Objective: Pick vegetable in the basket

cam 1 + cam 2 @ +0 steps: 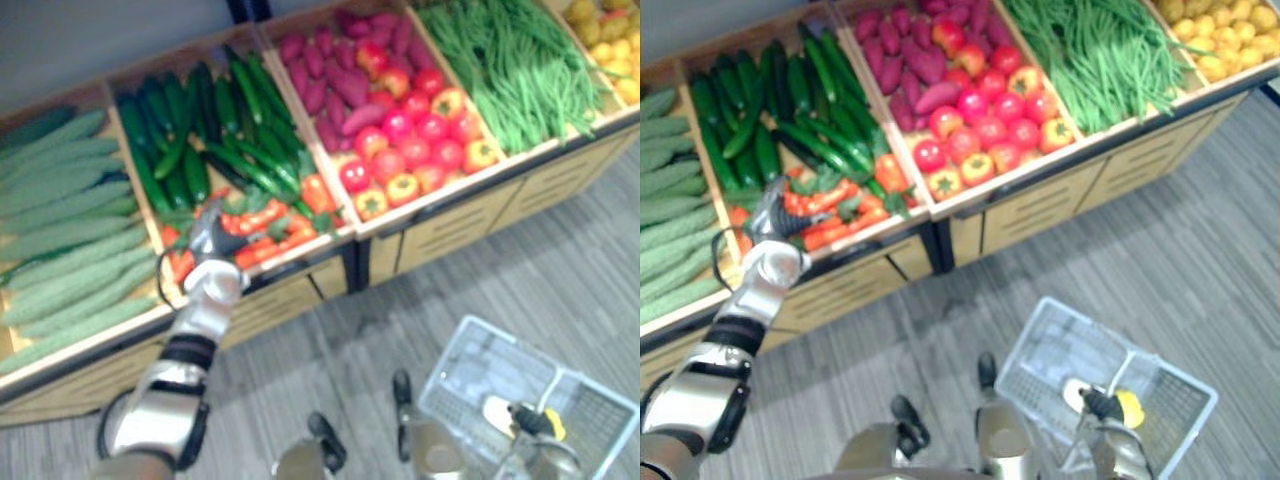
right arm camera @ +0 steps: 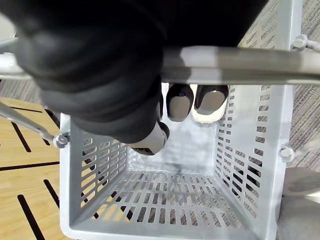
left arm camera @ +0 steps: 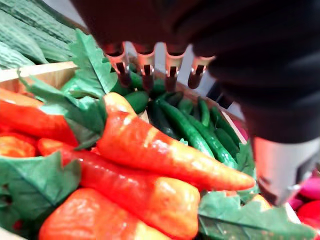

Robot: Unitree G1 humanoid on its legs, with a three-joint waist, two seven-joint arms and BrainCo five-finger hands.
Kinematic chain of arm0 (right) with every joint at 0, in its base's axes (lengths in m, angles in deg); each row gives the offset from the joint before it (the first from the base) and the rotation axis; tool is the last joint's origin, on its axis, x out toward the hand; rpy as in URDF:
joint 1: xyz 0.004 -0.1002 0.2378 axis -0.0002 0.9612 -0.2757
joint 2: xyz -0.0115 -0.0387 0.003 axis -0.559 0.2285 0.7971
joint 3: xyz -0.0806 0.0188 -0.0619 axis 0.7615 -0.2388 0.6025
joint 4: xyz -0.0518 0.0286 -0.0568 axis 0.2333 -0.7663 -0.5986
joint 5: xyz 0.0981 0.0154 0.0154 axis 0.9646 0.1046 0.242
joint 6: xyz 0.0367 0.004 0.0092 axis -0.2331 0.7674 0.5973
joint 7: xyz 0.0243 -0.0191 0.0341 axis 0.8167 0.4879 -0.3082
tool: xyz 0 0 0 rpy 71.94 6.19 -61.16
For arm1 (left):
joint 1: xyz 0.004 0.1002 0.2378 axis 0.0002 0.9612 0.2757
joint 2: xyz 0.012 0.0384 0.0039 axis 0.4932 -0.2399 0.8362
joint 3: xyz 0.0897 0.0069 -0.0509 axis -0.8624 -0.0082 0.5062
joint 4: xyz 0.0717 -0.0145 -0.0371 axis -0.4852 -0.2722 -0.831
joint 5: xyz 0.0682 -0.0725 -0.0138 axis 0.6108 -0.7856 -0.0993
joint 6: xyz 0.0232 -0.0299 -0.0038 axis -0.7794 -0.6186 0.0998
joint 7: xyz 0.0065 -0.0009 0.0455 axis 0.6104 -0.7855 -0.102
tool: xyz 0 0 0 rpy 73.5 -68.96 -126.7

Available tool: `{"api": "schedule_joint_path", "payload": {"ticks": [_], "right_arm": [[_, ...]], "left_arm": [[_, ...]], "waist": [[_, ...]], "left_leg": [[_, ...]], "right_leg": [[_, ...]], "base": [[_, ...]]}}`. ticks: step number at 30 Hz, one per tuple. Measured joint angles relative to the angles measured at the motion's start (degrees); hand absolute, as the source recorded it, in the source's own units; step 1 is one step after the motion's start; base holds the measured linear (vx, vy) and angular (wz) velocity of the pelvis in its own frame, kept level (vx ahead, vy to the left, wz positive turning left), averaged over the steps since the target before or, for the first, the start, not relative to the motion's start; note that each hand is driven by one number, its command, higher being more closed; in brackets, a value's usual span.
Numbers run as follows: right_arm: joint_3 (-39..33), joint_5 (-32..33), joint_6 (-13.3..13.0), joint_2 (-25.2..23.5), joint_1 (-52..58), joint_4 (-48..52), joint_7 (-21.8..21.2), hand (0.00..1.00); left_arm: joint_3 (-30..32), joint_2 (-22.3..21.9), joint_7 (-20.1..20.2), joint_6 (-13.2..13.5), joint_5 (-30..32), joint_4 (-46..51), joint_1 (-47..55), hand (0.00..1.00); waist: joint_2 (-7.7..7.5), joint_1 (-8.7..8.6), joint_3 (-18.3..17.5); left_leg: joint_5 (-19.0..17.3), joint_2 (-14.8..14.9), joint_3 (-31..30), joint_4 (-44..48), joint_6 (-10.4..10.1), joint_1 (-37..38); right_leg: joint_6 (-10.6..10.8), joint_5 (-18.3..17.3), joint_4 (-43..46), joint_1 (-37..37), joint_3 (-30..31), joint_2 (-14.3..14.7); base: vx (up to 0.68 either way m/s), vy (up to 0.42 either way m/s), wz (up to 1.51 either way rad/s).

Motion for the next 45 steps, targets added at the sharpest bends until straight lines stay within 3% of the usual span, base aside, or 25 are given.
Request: {"api": "schedule_joint_path", "payload": {"ticks": [11,12,21,31,39,45], "right_arm": [[2.3,2.2,-0.1,0.0,-1.9,4.0,0.0,1.0],[2.4,2.4,-0.1,0.0,-2.3,4.0,0.0,1.0],[4.2,4.6,0.0,0.4,-3.8,4.0,0.1,1.0],[4.5,4.6,-0.4,0.5,-3.9,4.3,0.0,1.0],[4.5,4.5,-0.3,0.5,-0.6,6.6,0.0,1.0],[3.6,4.4,0.0,0.4,1.7,6.8,-1.0,1.0]], "left_arm": [[0.4,-0.1,0.0,-1.2,0.0,-2.9,-9.2,0.0],[0.6,-0.1,0.0,-1.3,0.0,-2.9,-10.2,1.0],[0.6,-0.1,-0.3,-2.6,0.4,-5.9,-13.7,1.0],[1.0,0.0,-5.5,-2.0,0.6,-6.0,-14.2,1.0],[1.7,0.4,-8.8,-0.8,4.1,2.5,-13.1,1.0],[3.0,2.6,-8.9,-0.6,4.9,5.3,-8.4,1.0]], "waist": [[-1.33,0.44,4.5],[-1.44,0.47,4.9],[-1.68,0.24,5.7],[-1.65,0.69,5.7],[-1.35,1.81,5.8],[-0.75,1.99,4.9]], "left_leg": [[-0.3,0.5,1.1,1.8,0.6,-3.3],[-0.3,0.5,1.2,1.8,0.6,-3.7],[-0.2,0.1,1.2,1.4,0.7,-5.0],[0.0,-0.1,1.0,1.3,0.8,-4.3],[0.1,-0.4,0.0,1.4,1.0,-2.6],[0.1,-0.4,-0.4,1.0,1.1,0.0]], "right_leg": [[-0.1,0.6,0.8,-3.2,0.4,-0.1],[-0.1,0.6,0.9,-3.6,0.4,-0.1],[0.0,0.6,1.1,-5.2,0.6,-0.4],[-0.1,0.6,1.9,-4.8,0.2,-0.7],[-0.1,0.5,1.9,-1.7,-1.6,-1.4],[0.0,0.5,0.7,1.7,-2.3,-1.5]], "base": [[0.0,-0.001,0.0],[0.0,0.0,0.0],[0.0,-0.003,0.0],[0.0,-0.001,0.0],[-0.05,-0.005,0.12],[-0.04,-0.001,0.07]]}}
